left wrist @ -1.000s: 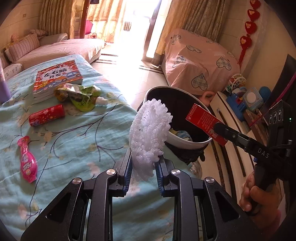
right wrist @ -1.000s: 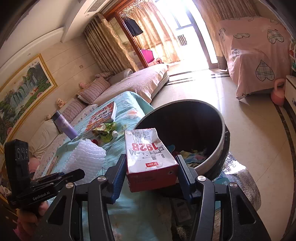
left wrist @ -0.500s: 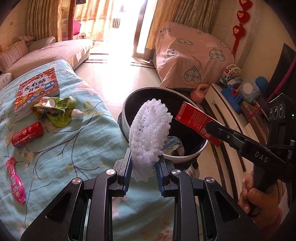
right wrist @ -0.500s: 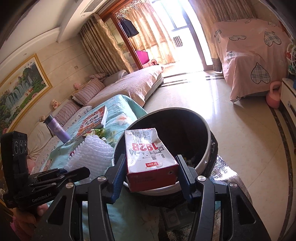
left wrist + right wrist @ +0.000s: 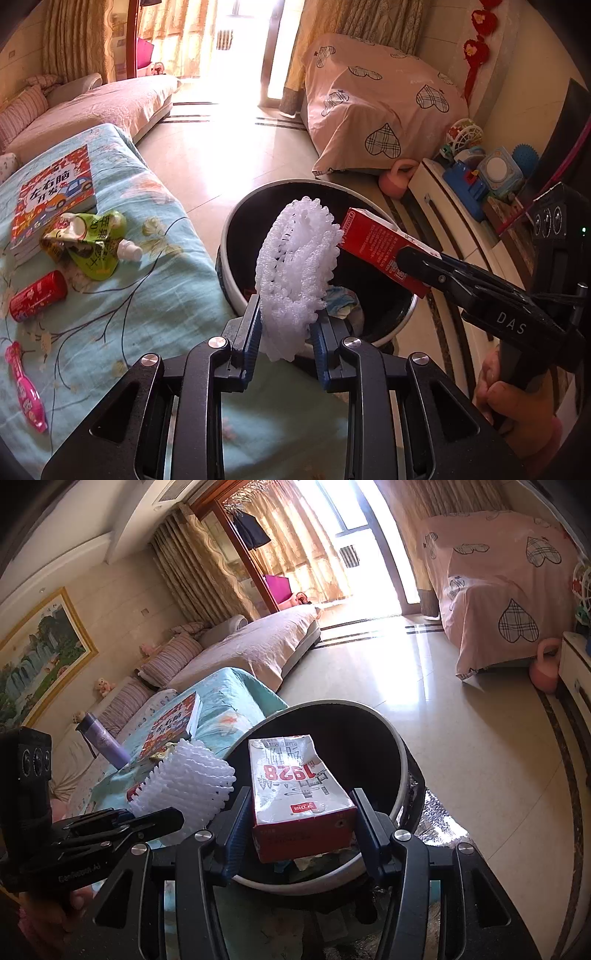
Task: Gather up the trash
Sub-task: 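Open left tool to drop scrubber while right tool drops the box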
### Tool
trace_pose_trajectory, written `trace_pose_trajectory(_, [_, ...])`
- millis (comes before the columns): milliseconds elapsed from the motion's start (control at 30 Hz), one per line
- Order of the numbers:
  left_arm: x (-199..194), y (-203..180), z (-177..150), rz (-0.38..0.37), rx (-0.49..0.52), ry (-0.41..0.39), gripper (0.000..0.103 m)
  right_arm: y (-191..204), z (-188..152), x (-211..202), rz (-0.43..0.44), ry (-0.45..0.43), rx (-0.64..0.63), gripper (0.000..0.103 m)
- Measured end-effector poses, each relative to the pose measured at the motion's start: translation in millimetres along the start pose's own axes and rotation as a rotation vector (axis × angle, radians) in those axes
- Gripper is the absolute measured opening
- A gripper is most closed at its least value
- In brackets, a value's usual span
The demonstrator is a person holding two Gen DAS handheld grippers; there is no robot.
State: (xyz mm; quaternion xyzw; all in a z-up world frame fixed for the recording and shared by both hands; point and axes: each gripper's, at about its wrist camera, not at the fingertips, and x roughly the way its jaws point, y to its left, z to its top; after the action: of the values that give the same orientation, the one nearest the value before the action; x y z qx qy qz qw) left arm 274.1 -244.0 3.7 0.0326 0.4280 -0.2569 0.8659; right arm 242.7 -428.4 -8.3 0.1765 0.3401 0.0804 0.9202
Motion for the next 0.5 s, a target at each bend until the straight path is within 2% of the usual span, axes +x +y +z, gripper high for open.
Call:
trace_pose_trajectory(100, [8.8,-2.3,5.4,0.009,0.007,0.006,0.027,-3.0,6.3,3.3,-0.001,0.0,0.0,0.053])
trace_pose_trajectory(167, [14.5,-2.0,8.5,0.01,0.003,0.015,0.033,-4.5,9.1,6.7,-0.005,0.004,-0.001,0.053])
trace_pose_trajectory(233, [18.7,-1.5,10.6,0.016,-0.002,0.018,0.052,-6.8,11.9,11.3,-0.009,0.012,0.002,0.053])
trace_pose_trajectory(267, [19.2,-1.0,10.6,0.019,-0.003,0.017,0.057,-8.8,13.2,13.9,-0.006,0.017,0.008,0.053])
trace_pose_trajectory(333, [17.3,0.6,9.2,0.024,-0.009,0.011,0.074,-13.4,13.9,18.3,-0.001,0.029,0.02,0.056])
trace_pose_trajectory(400, [11.9,3.4,3.7,0.033,-0.014,-0.006,0.078,-16.3,12.8,19.5,0.002,0.037,0.028,0.056])
trace_pose_trajectory(467, [5.4,8.2,-4.0,0.035,-0.025,-0.018,0.08,-18.3,9.5,17.2,0.005,0.034,0.04,0.06])
trace_pose_trajectory(500, [0.7,12.1,-10.6,0.037,-0.035,-0.026,0.08,-18.5,8.5,15.6,0.008,0.032,0.045,0.065])
